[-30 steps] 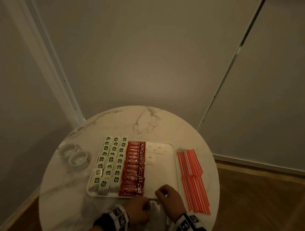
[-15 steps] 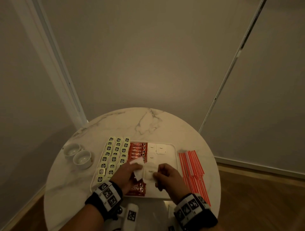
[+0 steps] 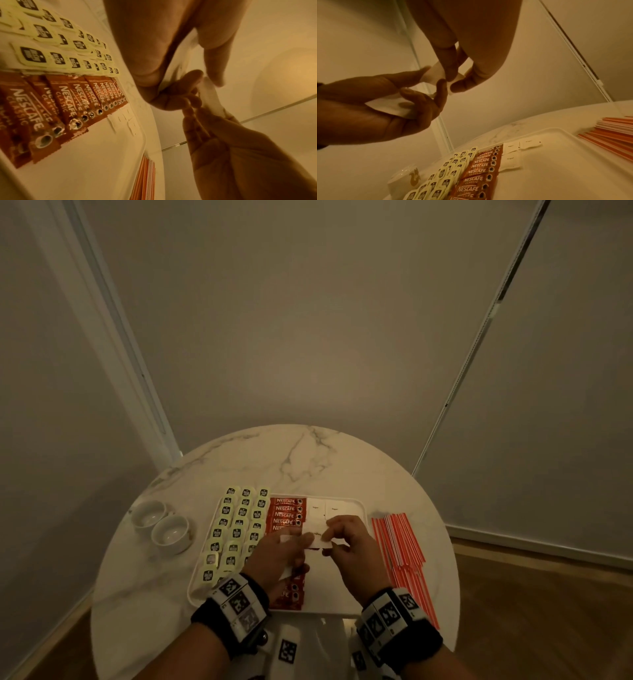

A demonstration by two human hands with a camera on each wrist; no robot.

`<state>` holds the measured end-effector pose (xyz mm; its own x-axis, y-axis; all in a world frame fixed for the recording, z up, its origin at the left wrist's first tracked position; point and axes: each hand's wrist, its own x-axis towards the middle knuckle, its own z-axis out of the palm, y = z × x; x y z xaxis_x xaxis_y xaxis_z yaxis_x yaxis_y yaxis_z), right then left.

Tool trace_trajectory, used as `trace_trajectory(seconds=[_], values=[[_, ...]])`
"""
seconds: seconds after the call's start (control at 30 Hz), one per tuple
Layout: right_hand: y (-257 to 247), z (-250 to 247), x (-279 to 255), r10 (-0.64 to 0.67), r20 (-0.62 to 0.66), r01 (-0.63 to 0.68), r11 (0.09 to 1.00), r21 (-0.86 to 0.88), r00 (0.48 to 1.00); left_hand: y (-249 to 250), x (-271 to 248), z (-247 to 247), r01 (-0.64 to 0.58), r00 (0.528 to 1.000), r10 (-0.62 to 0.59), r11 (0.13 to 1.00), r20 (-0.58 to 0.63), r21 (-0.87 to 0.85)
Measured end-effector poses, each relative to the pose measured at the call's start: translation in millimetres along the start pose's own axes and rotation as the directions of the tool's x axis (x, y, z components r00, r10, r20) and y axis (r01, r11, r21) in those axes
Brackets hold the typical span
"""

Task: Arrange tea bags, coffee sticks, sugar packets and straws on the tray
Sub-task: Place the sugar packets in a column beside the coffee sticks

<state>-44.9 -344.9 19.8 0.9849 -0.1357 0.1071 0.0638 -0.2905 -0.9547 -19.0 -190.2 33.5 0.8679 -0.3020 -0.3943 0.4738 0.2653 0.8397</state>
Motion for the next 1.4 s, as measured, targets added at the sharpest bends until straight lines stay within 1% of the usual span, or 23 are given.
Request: trace_trajectory(seconds=[0.03,0.07,0.1,0.13,0.17,0.2,0.23,0.27,0.3,0.4,0.5,0.53,0.6,0.67,0.73,0.8,0.87,0.97,1.07,1.17,1.27,1.4], values=[[0,0,1,0.006,0.021,-0.006,1.0,-0.008,1.0,0,1,-1,-0.022,0.999,0.024,0.998,-0.024,0.057],[2,0,2,0.036,0.027,-0.037,0.999,0.031,0.999,0,3,-2,-0.04,0.998,0.046,0.995,-0.054,0.096],[2,0,3,0.09,0.023,-0.093,0.988,0.124,0.996,-1,5,-3,-0.059,0.994,0.071,0.989,-0.085,0.137],[2,1,4,0.164,0.022,-0.165,0.956,0.243,0.986,-2,8,-5,-0.079,0.989,0.1,0.98,-0.108,0.183],[2,1,6,0.239,0.032,-0.235,0.905,0.354,0.971,-3,9,-7,-0.093,0.985,0.124,0.967,-0.121,0.239],[1,2,7,0.298,0.049,-0.288,0.851,0.438,0.953,-3,11,-7,-0.103,0.982,0.142,0.954,-0.123,0.283],[1,2,9,0.337,0.07,-0.327,0.811,0.484,0.939,-4,12,-8,-0.113,0.981,0.155,0.945,-0.115,0.308],[1,2,11,0.355,0.087,-0.35,0.8,0.487,0.931,-5,13,-9,-0.117,0.982,0.158,0.939,-0.104,0.324],[0,1,12,0.351,0.097,-0.355,0.817,0.454,0.931,-6,14,-9,-0.117,0.983,0.159,0.932,-0.095,0.343],[-1,0,16,0.29,0.1,-0.307,0.898,0.315,0.952,-10,18,-11,-0.104,0.986,0.145,0.922,-0.083,0.374],[-2,-3,19,0.267,0.074,-0.277,0.917,0.288,0.961,-12,18,-9,-0.076,0.992,0.105,0.932,-0.063,0.356],[-3,-3,21,0.274,0.067,-0.281,0.907,0.314,0.959,-12,18,-8,-0.067,0.994,0.091,0.935,-0.053,0.348],[-5,-4,23,0.318,0.084,-0.323,0.851,0.415,0.945,-11,17,-6,-0.057,0.995,0.078,0.955,-0.062,0.291],[-6,-5,23,0.353,0.153,-0.38,0.78,0.497,0.923,-9,19,-6,-0.044,0.993,0.063,0.983,-0.102,0.18],[-5,-5,21,0.365,0.211,-0.42,0.748,0.514,0.907,-7,21,-9,-0.047,0.99,0.061,0.993,-0.128,0.109],[-3,-4,20,0.367,0.252,-0.445,0.74,0.503,0.895,-6,24,-10,-0.066,0.986,0.088,0.987,-0.144,0.146],[-3,-4,19,0.372,0.305,-0.479,0.738,0.476,0.877,-8,26,-10,-0.089,0.977,0.128,0.971,-0.172,0.222],[-4,-2,18,0.383,0.365,-0.515,0.758,0.401,0.849,-9,26,-10,-0.124,0.959,0.198,0.937,-0.201,0.328],[-2,1,18,0.391,0.321,-0.501,0.746,0.439,0.863,-6,22,-9,-0.113,0.974,0.168,0.942,-0.151,0.317],[-3,1,19,0.403,0.319,-0.513,0.7,0.496,0.858,-2,20,-7,-0.125,0.968,0.2,0.907,-0.151,0.401],[-4,2,16,0.431,0.316,-0.531,0.74,0.413,0.845,1,25,-10,-0.128,0.946,0.263,0.837,-0.187,0.532],[1,8,16,0.442,0.236,-0.498,0.809,0.312,0.866,6,27,-7,-0.107,0.94,0.291,0.749,-0.18,0.654]])
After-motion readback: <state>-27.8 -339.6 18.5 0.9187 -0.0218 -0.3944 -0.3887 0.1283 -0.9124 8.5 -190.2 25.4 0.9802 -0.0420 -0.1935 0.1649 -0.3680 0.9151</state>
